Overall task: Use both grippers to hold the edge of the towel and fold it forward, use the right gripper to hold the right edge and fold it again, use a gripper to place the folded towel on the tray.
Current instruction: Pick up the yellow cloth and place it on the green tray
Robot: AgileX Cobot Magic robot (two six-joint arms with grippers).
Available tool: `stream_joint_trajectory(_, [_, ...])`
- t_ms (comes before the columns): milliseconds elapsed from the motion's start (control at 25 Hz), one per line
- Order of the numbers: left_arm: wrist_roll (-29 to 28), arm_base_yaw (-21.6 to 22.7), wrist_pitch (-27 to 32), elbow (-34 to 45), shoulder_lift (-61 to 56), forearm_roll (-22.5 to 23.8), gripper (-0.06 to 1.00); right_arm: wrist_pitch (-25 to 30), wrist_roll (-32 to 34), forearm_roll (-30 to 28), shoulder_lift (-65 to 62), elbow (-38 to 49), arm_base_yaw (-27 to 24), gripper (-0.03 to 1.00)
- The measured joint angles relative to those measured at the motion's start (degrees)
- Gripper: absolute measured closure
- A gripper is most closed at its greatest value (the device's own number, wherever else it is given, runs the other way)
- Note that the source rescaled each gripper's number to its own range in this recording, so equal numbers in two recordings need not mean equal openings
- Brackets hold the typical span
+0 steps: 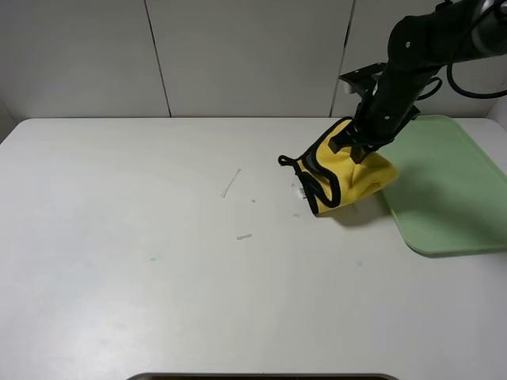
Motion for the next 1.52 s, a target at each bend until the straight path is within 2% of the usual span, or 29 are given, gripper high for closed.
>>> stream_joint_trajectory(360, [0.0,0.0,0.0,0.0,0.0,0.0,-0.06,-0.76,0.04,0.0,-0.2,0.0,-10.62,0.86])
stream_joint_trajectory(800, [0.0,0.0,0.0,0.0,0.0,0.0,-0.06,-4.85,1.32,0.06,-0.2,0.0,-21.92,0.86])
stream_joint_trajectory(1040, [0.0,0.0,0.0,0.0,0.0,0.0,-0.06,-4.92,1.37,0.06,-0.2,0.0,-24.49,0.86])
stream_joint_trajectory(1400, [0.0,0.0,0.0,0.0,0.0,0.0,-0.06,-4.82,2.22,1.45,-0.2,0.0,-24.64,0.86])
stream_joint_trajectory(1440, [0.0,0.0,0.0,0.0,0.0,0.0,-0.06,-4.71,2.3,1.78,-0.2,0.0,-24.64,0.86])
stream_joint_trajectory(1520, [0.0,0.0,0.0,0.0,0.0,0.0,-0.06,-4.52,2.37,2.15,-0.2,0.0,-24.64,0.77])
